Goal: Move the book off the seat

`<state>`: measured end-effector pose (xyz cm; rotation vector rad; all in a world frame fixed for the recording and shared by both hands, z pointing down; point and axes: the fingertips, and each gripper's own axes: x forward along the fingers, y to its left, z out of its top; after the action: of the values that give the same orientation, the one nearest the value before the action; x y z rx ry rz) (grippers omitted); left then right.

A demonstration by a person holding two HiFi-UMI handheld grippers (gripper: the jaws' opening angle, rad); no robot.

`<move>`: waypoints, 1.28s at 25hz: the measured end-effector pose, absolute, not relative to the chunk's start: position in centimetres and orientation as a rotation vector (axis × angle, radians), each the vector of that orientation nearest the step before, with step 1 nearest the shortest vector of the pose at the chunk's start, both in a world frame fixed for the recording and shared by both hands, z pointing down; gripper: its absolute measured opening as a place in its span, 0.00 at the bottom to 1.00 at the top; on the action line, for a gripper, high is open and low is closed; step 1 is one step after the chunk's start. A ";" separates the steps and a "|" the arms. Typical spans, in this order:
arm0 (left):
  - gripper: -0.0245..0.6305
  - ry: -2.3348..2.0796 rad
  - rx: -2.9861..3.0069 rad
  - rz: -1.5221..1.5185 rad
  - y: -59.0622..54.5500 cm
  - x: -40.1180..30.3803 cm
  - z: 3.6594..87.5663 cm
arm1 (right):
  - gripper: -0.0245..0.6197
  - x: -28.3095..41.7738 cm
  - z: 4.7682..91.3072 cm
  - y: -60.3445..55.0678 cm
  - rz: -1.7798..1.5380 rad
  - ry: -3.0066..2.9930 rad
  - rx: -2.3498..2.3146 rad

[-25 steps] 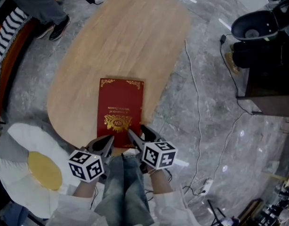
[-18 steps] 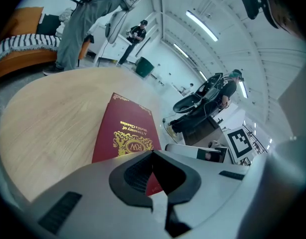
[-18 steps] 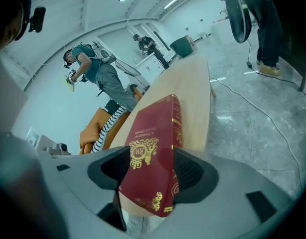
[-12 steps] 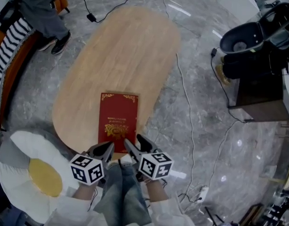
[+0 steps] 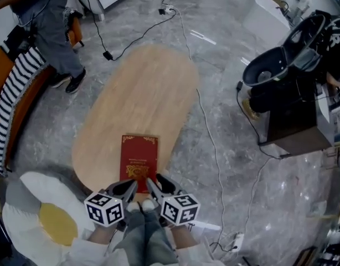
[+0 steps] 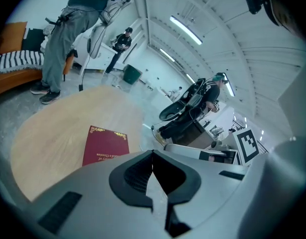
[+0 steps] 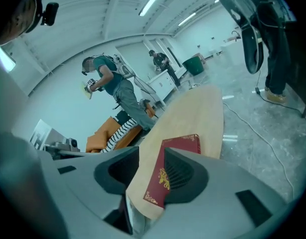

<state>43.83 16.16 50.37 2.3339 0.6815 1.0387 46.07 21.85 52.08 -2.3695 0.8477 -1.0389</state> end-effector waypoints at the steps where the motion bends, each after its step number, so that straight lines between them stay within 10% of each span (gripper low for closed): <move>1: 0.05 0.683 2.335 1.026 16.1 43.7 49.1 | 0.28 45.8 50.8 21.8 -1.034 0.860 -2.380; 32: 0.05 0.786 2.497 0.724 16.4 39.3 27.0 | 0.08 38.9 26.1 18.6 -0.687 1.224 -2.440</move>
<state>39.35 16.36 27.01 2.4965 0.7859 0.7244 38.87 18.58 26.14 -2.4401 1.2236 -0.6870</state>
